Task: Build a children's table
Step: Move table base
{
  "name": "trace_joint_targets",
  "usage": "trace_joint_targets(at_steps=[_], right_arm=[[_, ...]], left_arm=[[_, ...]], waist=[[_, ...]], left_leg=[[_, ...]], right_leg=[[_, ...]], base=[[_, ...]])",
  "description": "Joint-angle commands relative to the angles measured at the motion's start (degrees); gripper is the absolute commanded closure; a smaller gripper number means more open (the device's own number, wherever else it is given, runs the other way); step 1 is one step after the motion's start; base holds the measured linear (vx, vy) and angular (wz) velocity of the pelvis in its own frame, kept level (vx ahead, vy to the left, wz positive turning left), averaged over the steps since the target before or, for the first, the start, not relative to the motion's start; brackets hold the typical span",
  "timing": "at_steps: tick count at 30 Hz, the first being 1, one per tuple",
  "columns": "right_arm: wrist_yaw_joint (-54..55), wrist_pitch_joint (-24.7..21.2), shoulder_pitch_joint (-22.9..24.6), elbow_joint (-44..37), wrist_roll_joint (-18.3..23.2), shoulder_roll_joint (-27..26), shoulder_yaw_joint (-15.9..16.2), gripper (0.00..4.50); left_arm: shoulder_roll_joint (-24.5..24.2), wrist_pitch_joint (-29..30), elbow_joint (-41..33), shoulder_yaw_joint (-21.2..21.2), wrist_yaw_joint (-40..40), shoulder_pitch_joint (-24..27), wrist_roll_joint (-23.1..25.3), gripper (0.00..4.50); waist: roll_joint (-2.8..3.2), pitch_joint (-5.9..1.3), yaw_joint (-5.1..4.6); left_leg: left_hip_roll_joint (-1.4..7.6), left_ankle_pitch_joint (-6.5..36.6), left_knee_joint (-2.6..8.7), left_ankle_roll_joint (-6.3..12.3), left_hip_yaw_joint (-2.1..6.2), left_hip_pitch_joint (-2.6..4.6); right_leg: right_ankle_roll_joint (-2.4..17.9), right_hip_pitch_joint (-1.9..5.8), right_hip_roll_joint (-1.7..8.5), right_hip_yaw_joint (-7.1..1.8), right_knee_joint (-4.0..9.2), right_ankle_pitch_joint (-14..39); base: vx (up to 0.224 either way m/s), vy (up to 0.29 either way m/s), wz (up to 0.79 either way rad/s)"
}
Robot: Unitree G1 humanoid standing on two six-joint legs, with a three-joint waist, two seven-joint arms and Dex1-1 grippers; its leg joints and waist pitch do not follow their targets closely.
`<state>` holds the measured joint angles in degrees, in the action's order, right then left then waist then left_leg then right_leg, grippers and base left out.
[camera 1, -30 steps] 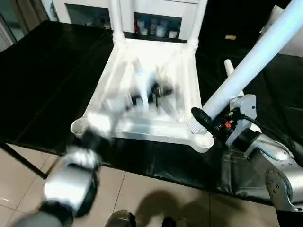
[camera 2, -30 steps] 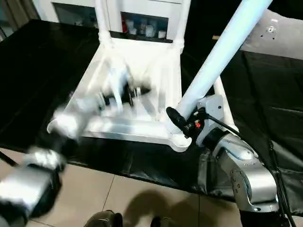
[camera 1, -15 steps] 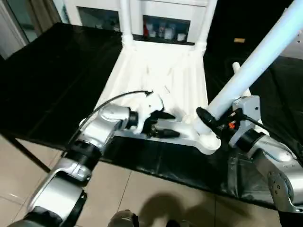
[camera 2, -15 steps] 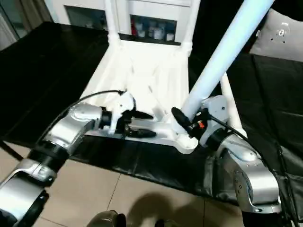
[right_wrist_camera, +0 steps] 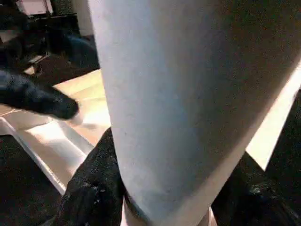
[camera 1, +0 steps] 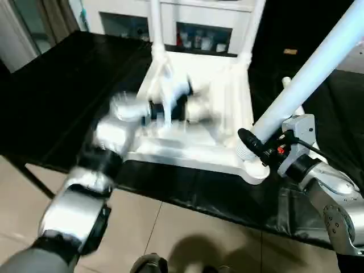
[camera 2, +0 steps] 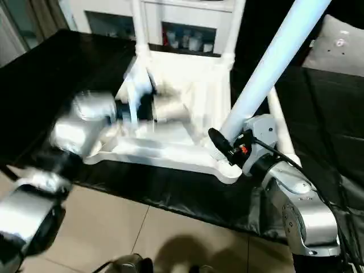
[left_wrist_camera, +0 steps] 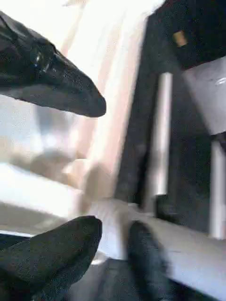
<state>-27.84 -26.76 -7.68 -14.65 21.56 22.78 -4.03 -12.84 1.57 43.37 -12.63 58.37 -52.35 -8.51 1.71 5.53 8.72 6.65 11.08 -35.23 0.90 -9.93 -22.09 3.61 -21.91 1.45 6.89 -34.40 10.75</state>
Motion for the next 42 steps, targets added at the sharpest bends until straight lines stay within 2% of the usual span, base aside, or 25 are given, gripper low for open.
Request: trace_joint_targets(at_steps=[1,2,4,6,9,11,12,13,15,16,18,19,20,22,27,28,29,31,33,35,40,42], right_arm=[[0.2,0.4,0.5,-1.3,-0.6,0.6,-0.6,2.59],[0.2,0.4,0.6,-1.2,-0.6,0.7,-0.7,2.59],[0.2,0.4,0.5,-1.1,-0.7,0.8,-0.8,2.59],[0.2,0.4,0.6,-1.1,-0.7,0.9,-0.8,2.59],[0.2,0.3,0.7,-1.2,-0.7,1.0,-0.8,2.59],[0.2,0.2,1.1,-1.6,-0.9,1.2,-0.6,2.59],[0.2,0.2,1.1,-1.6,-0.9,1.2,-0.6,2.59],[0.2,0.3,1.3,-1.8,-1.0,1.2,-0.5,2.59],[0.2,0.3,1.6,-1.8,-1.1,1.3,-0.3,2.59],[0.2,0.3,1.6,-1.8,-1.1,1.3,-0.3,2.59],[0.0,0.2,1.9,-1.7,-1.4,1.6,0.2,2.59],[-0.1,0.3,2.0,-1.6,-1.6,1.7,0.4,2.59],[-0.1,0.3,2.0,-1.5,-1.7,1.8,0.5,2.59],[-0.3,0.3,1.8,-1.4,-2.0,2.0,0.8,2.59],[-0.1,0.5,1.5,-1.2,-2.6,2.1,0.6,2.59],[0.0,0.5,1.4,-1.3,-2.6,2.0,0.6,2.59],[0.2,0.4,1.3,-1.4,-2.7,1.9,0.4,2.59],[0.4,0.4,1.3,-1.5,-2.7,1.8,0.2,2.59],[0.6,0.5,1.4,-1.6,-2.5,1.7,-0.1,2.59],[0.8,0.4,1.6,-1.8,-2.2,1.5,-0.5,2.59],[1.3,0.3,1.7,-1.9,-2.0,1.0,-0.8,2.59],[1.4,0.4,1.7,-1.9,-2.0,1.0,-0.9,2.59]], left_arm=[[1.5,-1.4,4.0,5.0,-8.1,-4.9,-0.6,0.69],[2.6,-1.9,7.7,8.8,-14.1,-8.2,-2.4,0.69],[2.9,0.2,10.8,11.8,-16.5,-11.4,-5.4,0.69],[3.0,1.8,12.4,13.2,-16.3,-13.1,-7.1,0.69],[2.5,1.9,12.9,11.6,-12.8,-13.4,-6.1,0.69],[0.7,-3.4,9.5,3.3,1.4,-8.4,0.3,0.69],[0.6,-3.5,9.4,3.1,1.7,-8.2,0.5,0.69],[-0.2,-4.4,7.6,0.3,5.7,-6.0,2.3,0.69],[-0.7,-5.2,7.0,-1.7,8.1,-4.6,3.4,0.40],[-0.8,-5.6,6.9,-2.4,8.7,-4.1,3.8,0.40],[-1.5,-3.0,3.1,-4.9,12.6,-0.7,2.7,0.30],[-1.6,-0.9,0.8,-5.9,14.0,1.0,1.9,0.20],[-1.6,-0.5,0.1,-6.2,14.3,1.7,1.9,0.08],[-0.7,-0.1,-1.5,-6.9,13.6,4.1,3.1,0.08],[2.4,-0.5,2.0,-6.8,6.4,4.9,6.8,0.08],[2.6,-0.3,1.9,-6.9,5.8,5.0,6.9,0.24],[3.5,2.1,2.4,-6.1,3.9,4.9,6.0,0.35],[4.1,4.7,2.5,-5.7,2.8,4.8,5.6,0.35],[4.2,6.1,2.1,-6.2,3.4,5.2,6.1,0.55],[4.4,8.0,1.7,-6.6,4.6,5.6,6.6,0.75],[4.9,9.4,0.1,-7.4,6.2,6.9,6.5,1.14],[5.2,7.6,1.3,-8.3,3.8,6.8,8.4,1.23]], waist=[[-0.42,-5.06,0.06],[-0.58,-5.05,0.15],[-0.73,-4.95,0.09],[-0.87,-4.74,0.02],[-0.98,-4.64,-0.05],[-0.61,-4.78,0.05],[-0.70,-4.77,-0.01],[-0.59,-5.03,-0.06],[-0.30,-5.29,-0.17],[-0.32,-5.27,-0.25],[-0.22,-5.08,-0.10],[-0.54,-4.83,-0.16],[-0.36,-4.70,-0.12],[-0.54,-4.64,-0.19],[-0.69,-4.55,-0.25],[-0.70,-4.59,-0.26],[-0.39,-4.54,-0.28],[-0.66,-4.56,-0.48],[-0.37,-4.65,-0.41],[-0.48,-4.71,-0.54],[-0.28,-4.64,-0.48],[-0.14,-4.69,-0.48]], left_leg=[[8.39,7.2,3.89,3.66,3.83,1.58],[8.47,7.2,3.91,3.61,4.05,1.42],[8.27,7.5,3.82,3.58,4.10,1.22],[8.02,7.2,3.79,3.49,3.98,1.16],[7.83,6.2,3.77,4.40,3.82,0.97],[7.97,5.2,3.86,5.61,3.91,0.90],[8.06,5.0,3.95,5.96,3.96,0.93],[8.35,4.8,3.99,6.09,4.01,0.97],[8.87,5.6,4.08,5.59,4.16,1.20],[8.93,5.9,4.11,5.24,4.15,1.24],[9.03,7.9,4.28,3.58,4.11,1.41],[9.01,8.0,4.37,3.28,4.00,1.43],[8.95,8.3,4.36,2.68,3.94,1.32],[8.89,8.6,4.37,2.58,3.90,1.33],[8.41,8.7,4.19,3.38,3.80,1.22],[8.39,8.5,4.17,3.37,3.82,1.19],[8.48,8.6,4.25,3.43,3.96,1.21],[8.51,8.6,4.27,3.48,3.94,1.22],[8.46,7.6,4.22,4.00,4.07,1.05],[8.51,7.3,4.24,4.34,4.03,1.12],[8.74,8.0,4.33,4.27,4.05,1.22],[8.83,8.5,4.38,4.12,4.13,1.23]], right_leg=[[5.9,3.07,10.83,-5.55,4.72,11.0],[6.1,3.32,10.95,-5.41,4.64,10.7],[6.2,3.36,10.95,-5.35,4.69,11.3],[6.3,3.34,11.14,-5.39,4.93,12.3],[5.7,3.39,10.98,-5.41,5.15,13.0],[4.6,3.33,10.89,-5.49,5.25,12.9],[4.3,3.25,10.76,-5.52,5.27,12.8],[4.3,3.25,10.76,-5.51,4.91,11.6],[5.1,3.03,11.01,-5.48,4.48,9.6],[5.5,3.03,11.04,-5.51,4.43,9.2],[6.5,2.99,11.46,-5.65,4.58,10.4],[6.7,2.93,11.54,-5.75,4.68,10.8],[7.2,3.01,11.58,-5.74,4.63,11.9],[7.0,3.05,11.50,-5.74,4.83,13.1],[5.0,3.22,11.35,-5.63,5.58,16.4],[4.8,3.23,11.27,-5.60,5.54,16.6],[4.6,3.10,11.12,-5.55,5.54,16.7],[4.7,3.15,11.08,-5.56,5.43,16.2],[5.1,3.19,11.15,-5.55,5.29,14.6],[5.3,3.10,11.06,-5.58,5.22,13.2],[6.1,3.10,11.19,-5.56,5.33,12.9],[6.3,3.12,11.18,-5.59,5.25,12.8]], base=[[0.000,0.000,0.00],[0.000,0.000,0.00],[0.000,0.000,0.00],[0.000,0.000,0.00],[0.000,0.000,0.00],[0.000,0.000,0.00],[0.000,0.000,0.00],[0.000,0.000,0.00],[0.000,0.000,0.00],[0.000,0.000,0.00],[0.000,0.000,0.00],[0.000,0.000,0.00],[0.000,0.000,0.00],[0.000,0.000,0.00],[0.000,0.000,0.00],[0.000,0.000,0.00],[0.000,0.000,0.00],[0.000,0.000,0.00],[0.000,0.000,0.00],[0.000,0.000,0.00],[0.000,0.000,0.00],[0.000,0.000,0.00]])
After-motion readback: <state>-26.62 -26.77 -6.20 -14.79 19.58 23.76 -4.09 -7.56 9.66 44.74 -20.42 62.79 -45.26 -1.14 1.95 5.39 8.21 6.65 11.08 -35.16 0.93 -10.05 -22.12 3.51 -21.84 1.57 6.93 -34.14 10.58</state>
